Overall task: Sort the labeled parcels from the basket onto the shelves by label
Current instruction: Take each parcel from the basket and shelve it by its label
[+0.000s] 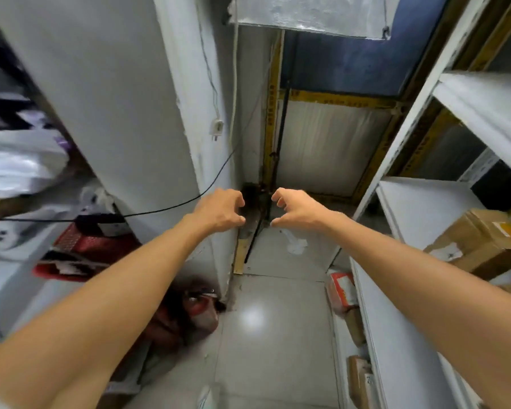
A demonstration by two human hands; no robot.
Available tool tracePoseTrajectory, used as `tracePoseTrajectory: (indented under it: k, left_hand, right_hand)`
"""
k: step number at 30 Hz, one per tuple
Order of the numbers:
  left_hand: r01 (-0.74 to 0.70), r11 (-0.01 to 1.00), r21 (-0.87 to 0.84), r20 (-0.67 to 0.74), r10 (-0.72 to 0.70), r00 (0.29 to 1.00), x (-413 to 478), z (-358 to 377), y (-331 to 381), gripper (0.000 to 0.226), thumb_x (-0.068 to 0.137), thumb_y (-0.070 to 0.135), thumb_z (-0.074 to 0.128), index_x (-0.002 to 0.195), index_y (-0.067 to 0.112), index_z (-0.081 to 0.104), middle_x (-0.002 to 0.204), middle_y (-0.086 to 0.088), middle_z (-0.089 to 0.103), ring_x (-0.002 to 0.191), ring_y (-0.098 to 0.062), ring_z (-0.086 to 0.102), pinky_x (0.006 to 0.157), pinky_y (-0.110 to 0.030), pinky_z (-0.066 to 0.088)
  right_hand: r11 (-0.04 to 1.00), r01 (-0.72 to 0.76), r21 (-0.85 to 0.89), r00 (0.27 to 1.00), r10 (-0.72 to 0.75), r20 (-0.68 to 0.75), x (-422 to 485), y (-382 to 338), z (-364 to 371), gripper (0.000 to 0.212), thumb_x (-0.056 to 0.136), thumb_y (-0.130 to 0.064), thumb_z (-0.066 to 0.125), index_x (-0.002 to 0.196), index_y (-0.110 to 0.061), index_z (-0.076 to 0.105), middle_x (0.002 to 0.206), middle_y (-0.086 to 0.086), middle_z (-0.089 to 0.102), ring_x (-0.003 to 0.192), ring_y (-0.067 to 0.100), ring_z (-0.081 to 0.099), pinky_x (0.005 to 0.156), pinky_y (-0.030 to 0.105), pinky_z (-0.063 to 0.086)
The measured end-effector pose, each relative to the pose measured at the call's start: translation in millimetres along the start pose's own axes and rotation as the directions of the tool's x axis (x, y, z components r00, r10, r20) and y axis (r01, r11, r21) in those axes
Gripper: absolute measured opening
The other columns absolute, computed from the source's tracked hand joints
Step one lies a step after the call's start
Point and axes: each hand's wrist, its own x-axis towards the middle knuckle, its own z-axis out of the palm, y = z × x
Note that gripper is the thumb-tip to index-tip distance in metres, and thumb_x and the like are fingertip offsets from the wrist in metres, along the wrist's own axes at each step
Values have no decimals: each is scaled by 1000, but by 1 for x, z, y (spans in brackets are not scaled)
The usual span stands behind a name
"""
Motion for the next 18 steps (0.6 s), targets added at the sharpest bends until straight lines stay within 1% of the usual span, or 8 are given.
tracePoseTrajectory:
  k: [2, 4, 7, 10, 13, 15, 16, 18]
  left_hand:
    - [102, 995, -15, -39, -102, 994, -37, -8, -35, 39, 77, 33, 69, 114, 24, 62, 102, 4, 70, 100, -20, 62, 82, -34, 50]
    - [209, 978, -25, -68, -210, 975, -78, -15, -70, 40, 75, 32, 69, 113, 24, 63, 101, 3, 71, 102, -22, 63, 87, -37, 51]
    - [360, 932, -41, -122, -362, 924, -148, -23, -126, 38, 76, 33, 68, 112, 24, 63, 104, 1, 69, 103, -23, 62, 87, -38, 51]
    - [461, 884, -74, -111, -467, 877, -232, -26, -172, 36, 81, 30, 66, 115, 18, 62, 109, -3, 65, 99, -23, 61, 83, -39, 52]
    - [563, 820, -103, -126, -572, 810, -319, -24, -206, 38, 86, 32, 66, 119, 15, 58, 109, -4, 64, 100, -24, 60, 81, -37, 52]
    - [633, 762, -137, -135, -647, 750, -378, -21, -223, 37, 87, 32, 67, 118, 15, 58, 105, -3, 66, 97, -23, 61, 79, -36, 52]
    - [668, 727, -157, -146, -686, 713, -409, -19, -229, 36, 86, 31, 67, 117, 15, 59, 104, -3, 66, 95, -23, 62, 78, -36, 53]
    - [735, 656, -173, -184, -754, 630, -470, -13, -241, 35, 85, 30, 67, 116, 16, 61, 107, -4, 66, 96, -23, 62, 78, -39, 54]
  right_hand:
    - [995, 96, -17, 992, -94, 79, 6, -38, 19, 63, 82, -25, 76, 135, -8, 46, 129, 10, 54, 114, 25, 54, 90, 32, 49]
    - [985, 173, -15, 972, -168, 163, 11, -77, 40, 68, 81, -28, 77, 137, -10, 44, 130, 8, 53, 114, 25, 54, 93, 34, 48]
    - [946, 321, -46, 918, -299, 259, 11, -140, 78, 66, 82, -30, 76, 137, -11, 43, 126, 10, 54, 107, 25, 55, 86, 31, 45]
    - [877, 474, -78, 848, -430, 310, -4, -209, 122, 61, 79, -28, 77, 130, -8, 49, 117, 12, 60, 96, 24, 56, 83, 33, 45]
    - [776, 624, -88, 739, -550, 390, -32, -274, 167, 61, 76, -31, 78, 126, -7, 52, 115, 9, 60, 105, 26, 58, 88, 37, 48]
    - [708, 703, -69, 651, -601, 464, -56, -316, 197, 62, 78, -35, 76, 128, -8, 51, 116, 4, 56, 108, 22, 55, 87, 34, 47]
    - [677, 734, -52, 606, -620, 498, -71, -336, 211, 62, 81, -36, 75, 130, -8, 49, 116, 4, 53, 107, 22, 53, 86, 32, 46]
    - [626, 780, -24, 530, -639, 558, -102, -375, 238, 65, 84, -36, 72, 136, -9, 45, 123, 7, 52, 111, 23, 53, 92, 34, 47]
